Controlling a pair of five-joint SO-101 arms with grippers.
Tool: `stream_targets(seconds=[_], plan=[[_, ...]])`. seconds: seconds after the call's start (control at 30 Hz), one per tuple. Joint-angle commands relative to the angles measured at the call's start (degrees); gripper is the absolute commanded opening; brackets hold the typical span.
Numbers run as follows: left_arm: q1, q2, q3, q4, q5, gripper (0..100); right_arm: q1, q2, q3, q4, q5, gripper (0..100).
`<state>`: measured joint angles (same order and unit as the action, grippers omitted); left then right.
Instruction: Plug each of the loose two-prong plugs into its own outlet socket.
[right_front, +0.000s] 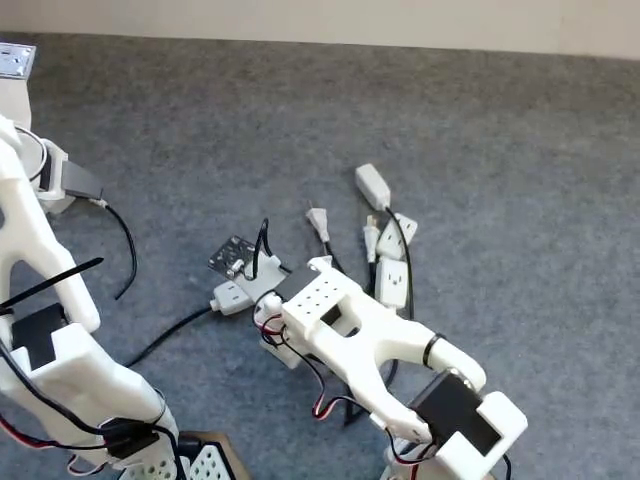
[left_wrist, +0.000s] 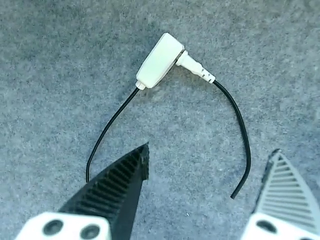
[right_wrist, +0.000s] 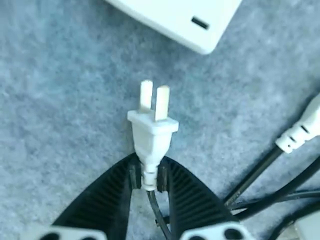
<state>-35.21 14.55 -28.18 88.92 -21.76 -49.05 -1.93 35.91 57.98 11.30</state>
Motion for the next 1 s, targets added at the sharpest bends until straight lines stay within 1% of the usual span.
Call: stream_targets(seconds=[0.0,0.1,0.17,0.2,0.33,0.43,0.53,0.63,0.73,0.8,0.97], plan=[[-1.0,-0.4,-1.8,0.4,-0.6,36,1.4,-0.7,-2.4,-1.0,-0.1,0.5],[-1.1,-0.4,-1.8,0.5,-0.6,36,3.0,-4.1,-2.3,-1.1,-1.0,0.5],[-1.3,-0.5,-1.8,0.6,-1.2,36,3.4,-9.6,-0.9,-1.7,-1.8,0.5],[-1.3,-0.7,-1.8,0.7,-2.6,36,3.2,-13.3,0.7,-3.4,-2.0,0.5],[-1.0,-1.1,-2.3,4.0,-4.4,36,-0.8,-31.7,14.1,-12.2,-2.0,0.5],[-0.8,-2.7,-2.1,4.4,-5.2,36,-2.9,-43.6,23.7,-16.5,-1.8,0.5],[1.8,-6.6,-0.2,5.9,-6.9,36,-3.3,-50.2,27.0,-16.7,-1.7,0.5],[6.5,-13.6,3.7,7.3,-7.6,36,-3.3,-51.1,27.3,-16.8,-1.7,0.5],[11.4,-23.8,11.5,6.2,-7.6,36,-3.3,-50.2,27.6,-18.2,-1.9,0.5],[13.8,-32.0,21.3,2.3,-7.6,36,-3.3,-50.0,28.9,-18.9,-1.9,0.5],[19.1,-54.4,55.9,-17.3,-7.6,36,-3.3,-50.1,33.3,-22.5,-2.0,0.5]])
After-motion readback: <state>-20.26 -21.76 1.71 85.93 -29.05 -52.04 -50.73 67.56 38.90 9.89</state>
